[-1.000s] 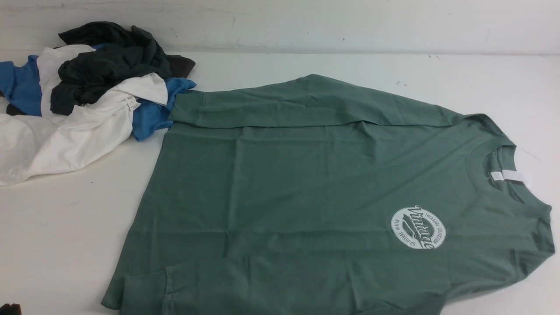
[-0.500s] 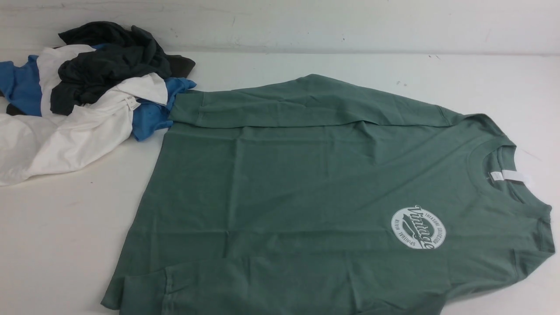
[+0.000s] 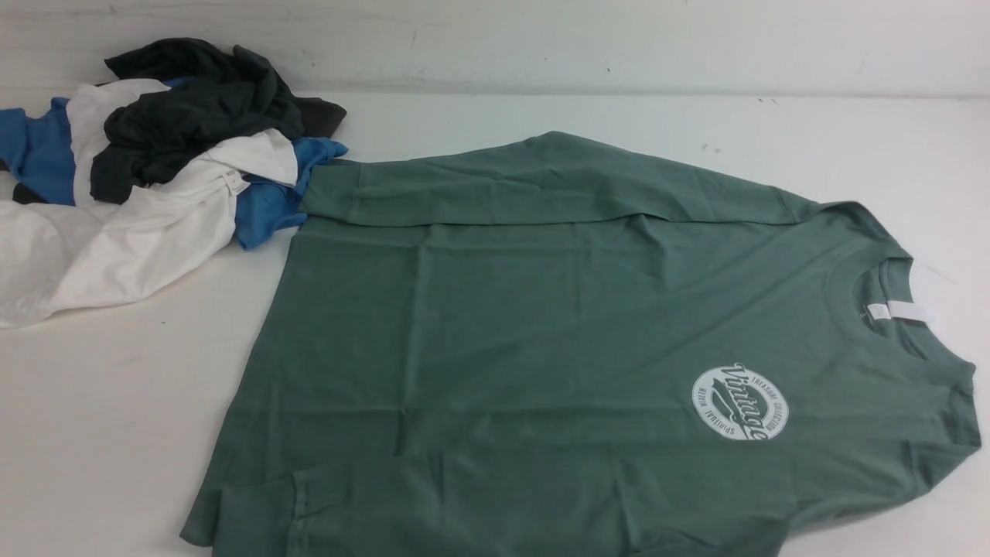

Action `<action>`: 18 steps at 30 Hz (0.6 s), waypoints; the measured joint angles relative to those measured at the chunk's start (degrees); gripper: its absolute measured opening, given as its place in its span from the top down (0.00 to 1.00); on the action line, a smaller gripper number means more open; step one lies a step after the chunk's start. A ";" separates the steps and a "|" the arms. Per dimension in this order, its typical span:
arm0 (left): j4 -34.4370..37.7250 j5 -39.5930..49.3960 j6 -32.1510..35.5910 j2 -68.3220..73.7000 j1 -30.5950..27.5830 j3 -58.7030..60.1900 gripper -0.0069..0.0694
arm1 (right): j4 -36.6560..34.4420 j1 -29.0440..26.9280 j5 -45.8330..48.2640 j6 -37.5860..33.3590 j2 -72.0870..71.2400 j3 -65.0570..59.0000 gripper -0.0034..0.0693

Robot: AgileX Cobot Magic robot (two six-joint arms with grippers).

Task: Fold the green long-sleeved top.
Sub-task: Use the left arm to clamp the cuff closest to it

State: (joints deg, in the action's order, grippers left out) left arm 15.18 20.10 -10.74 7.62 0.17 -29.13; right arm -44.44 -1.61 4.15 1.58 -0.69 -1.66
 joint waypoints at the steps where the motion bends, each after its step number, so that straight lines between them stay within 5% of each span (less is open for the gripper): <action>1: -1.34 8.94 0.74 4.18 0.00 -3.06 0.91 | -3.37 0.00 -1.06 0.00 0.00 0.00 0.97; 8: -3.68 41.31 7.34 29.92 0.00 -8.07 0.91 | -11.47 0.00 -2.90 -2.19 0.00 0.00 0.97; 13: -3.75 42.33 14.00 40.96 0.00 -8.13 0.91 | -13.10 0.12 1.52 -6.24 0.00 1.49 0.97; 18: -2.54 38.60 17.59 49.72 0.00 -8.25 0.91 | -9.06 1.08 24.23 -14.55 7.87 20.08 0.97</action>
State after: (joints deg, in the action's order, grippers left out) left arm 12.64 58.69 6.85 57.34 0.17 -37.38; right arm -53.50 -0.53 28.37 -12.97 7.18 18.42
